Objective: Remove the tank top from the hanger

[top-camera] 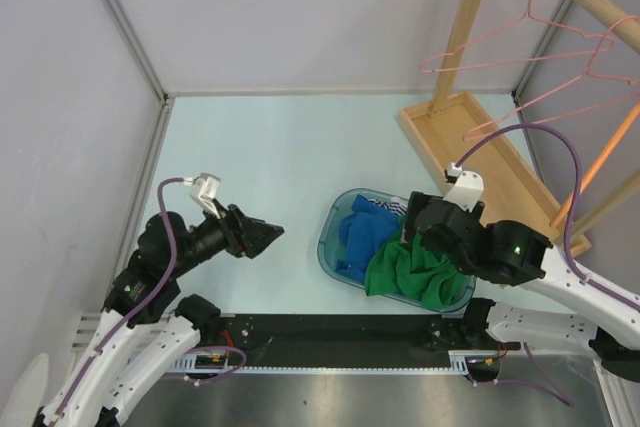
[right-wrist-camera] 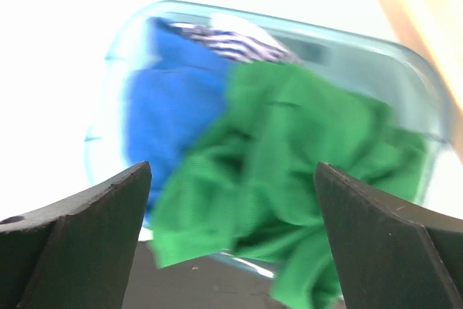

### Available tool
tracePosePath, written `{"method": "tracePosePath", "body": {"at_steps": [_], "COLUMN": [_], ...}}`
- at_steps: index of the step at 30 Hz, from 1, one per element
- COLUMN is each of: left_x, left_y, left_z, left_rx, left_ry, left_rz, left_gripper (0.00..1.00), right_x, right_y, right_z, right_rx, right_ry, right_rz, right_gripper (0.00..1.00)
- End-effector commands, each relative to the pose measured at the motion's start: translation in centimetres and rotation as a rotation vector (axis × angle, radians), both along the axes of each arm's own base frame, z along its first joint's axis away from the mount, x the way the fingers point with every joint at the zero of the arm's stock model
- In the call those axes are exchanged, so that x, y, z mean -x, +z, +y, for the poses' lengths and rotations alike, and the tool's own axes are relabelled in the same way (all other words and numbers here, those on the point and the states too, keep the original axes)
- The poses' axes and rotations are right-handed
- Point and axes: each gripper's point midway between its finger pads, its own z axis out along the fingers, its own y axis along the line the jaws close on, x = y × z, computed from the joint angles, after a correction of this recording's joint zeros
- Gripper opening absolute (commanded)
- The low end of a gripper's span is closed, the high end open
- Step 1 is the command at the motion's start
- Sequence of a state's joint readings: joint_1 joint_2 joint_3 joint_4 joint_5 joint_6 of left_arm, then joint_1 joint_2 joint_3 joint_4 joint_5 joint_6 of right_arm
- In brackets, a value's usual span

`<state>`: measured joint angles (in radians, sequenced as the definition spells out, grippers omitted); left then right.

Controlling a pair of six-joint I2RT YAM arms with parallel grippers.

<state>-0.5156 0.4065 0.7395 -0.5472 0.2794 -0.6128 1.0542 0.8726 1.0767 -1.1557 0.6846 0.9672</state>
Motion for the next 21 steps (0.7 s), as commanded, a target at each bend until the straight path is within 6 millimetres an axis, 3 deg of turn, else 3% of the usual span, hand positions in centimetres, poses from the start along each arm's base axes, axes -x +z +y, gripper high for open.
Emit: {"method": "tracePosePath", "body": {"at_steps": [1, 3, 5, 11, 18, 20, 21], "left_x": [1.1, 1.3, 1.5, 2.2, 2.5, 2.9, 3.0], "left_y": [-1.0, -2.4, -3.2, -4.8, -6.6, -6.7, -6.4], "left_z": [-3.1, -3.8, -4.1, -4.8, -5.7, -6.1, -6.5], "left_rx": [0.088, 0.098, 0.093, 0.067, 0.068, 0.076, 0.102], "left_ry": [-0.180, -0.215, -0.230, -0.263, -0.290, -0.322, -0.344], "left_rz": [0.069, 0.123, 0.142, 0.173, 0.200, 0.196, 0.177], "left_gripper": [0.77, 0.81, 0.83, 0.86, 0.87, 0.87, 0.87], "right_x": [-1.4, -1.6, -2.0, -3.1, -2.5, -2.4, -1.9], "right_y": [4.4, 4.5, 5.3, 3.7, 1.3, 2.3, 0.9], "right_z": [5.2, 8.1, 9.7, 14.6, 17.8, 18.4, 18.4], "right_rx": [-0.071, -0.074, -0.084, -0.095, -0.257, -0.375, -0.387], "right_ry": [0.145, 0.199, 0.207, 0.253, 0.342, 0.341, 0.360], "right_rz": [-0.152, -0.163, -0.170, -0.162, -0.190, -0.228, -0.218], "right_gripper": [1.00, 1.00, 1.00, 1.00, 0.99, 1.00, 1.00]}}
